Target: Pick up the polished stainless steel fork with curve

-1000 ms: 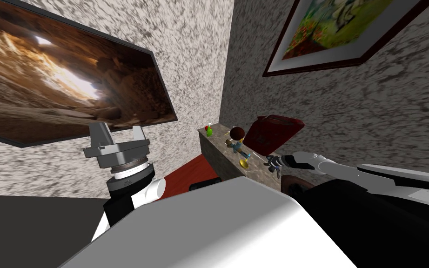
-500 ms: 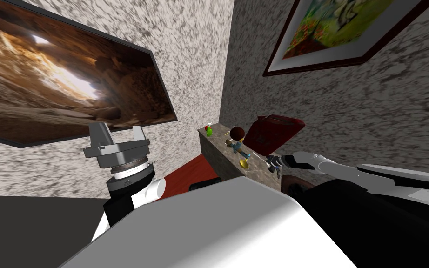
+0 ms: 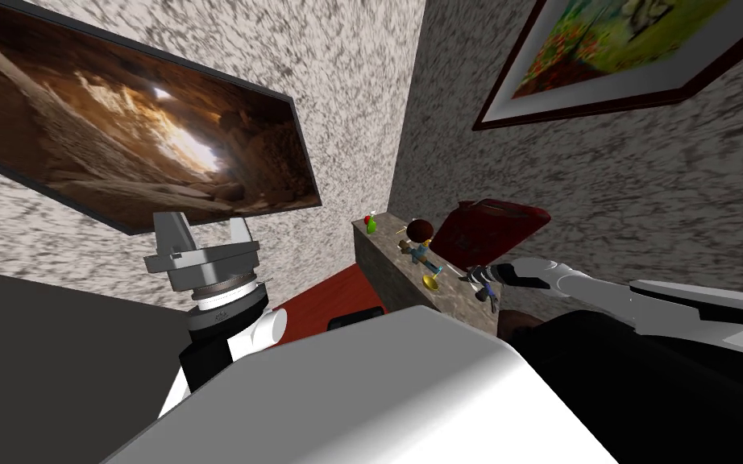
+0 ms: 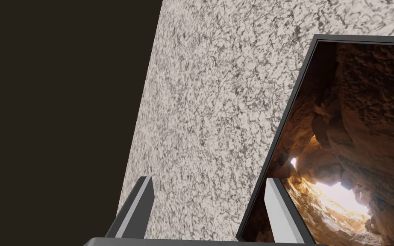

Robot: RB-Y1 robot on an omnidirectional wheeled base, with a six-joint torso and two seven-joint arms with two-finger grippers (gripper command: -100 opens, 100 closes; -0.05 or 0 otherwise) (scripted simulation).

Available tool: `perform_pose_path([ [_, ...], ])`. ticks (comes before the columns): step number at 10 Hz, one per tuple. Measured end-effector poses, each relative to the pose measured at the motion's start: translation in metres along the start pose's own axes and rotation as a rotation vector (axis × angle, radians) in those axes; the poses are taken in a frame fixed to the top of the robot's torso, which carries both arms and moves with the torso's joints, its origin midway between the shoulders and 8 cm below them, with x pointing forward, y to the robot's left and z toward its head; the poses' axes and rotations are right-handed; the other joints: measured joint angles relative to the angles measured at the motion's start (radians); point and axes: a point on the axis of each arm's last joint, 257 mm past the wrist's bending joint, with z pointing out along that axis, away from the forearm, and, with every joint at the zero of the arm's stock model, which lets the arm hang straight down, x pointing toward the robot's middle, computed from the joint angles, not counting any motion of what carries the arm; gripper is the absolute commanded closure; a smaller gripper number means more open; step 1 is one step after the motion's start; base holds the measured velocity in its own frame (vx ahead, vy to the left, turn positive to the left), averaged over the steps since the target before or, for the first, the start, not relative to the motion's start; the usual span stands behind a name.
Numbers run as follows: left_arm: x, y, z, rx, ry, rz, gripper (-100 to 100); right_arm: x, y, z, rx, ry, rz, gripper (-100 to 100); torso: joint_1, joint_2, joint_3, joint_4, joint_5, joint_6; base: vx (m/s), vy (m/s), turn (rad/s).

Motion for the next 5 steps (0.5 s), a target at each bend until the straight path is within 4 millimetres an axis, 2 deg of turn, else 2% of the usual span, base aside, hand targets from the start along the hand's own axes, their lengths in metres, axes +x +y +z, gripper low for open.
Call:
perform_pose_path([
  [5,0.0,0.0,0.0,0.0,0.0,0.0,0,-0.03,-0.051,-0.034,0.091,-0.031,0.057,-100,-0.004,0.0,0.0,0.0,-0.001,0.0,-0.063,0.019,0.237],
])
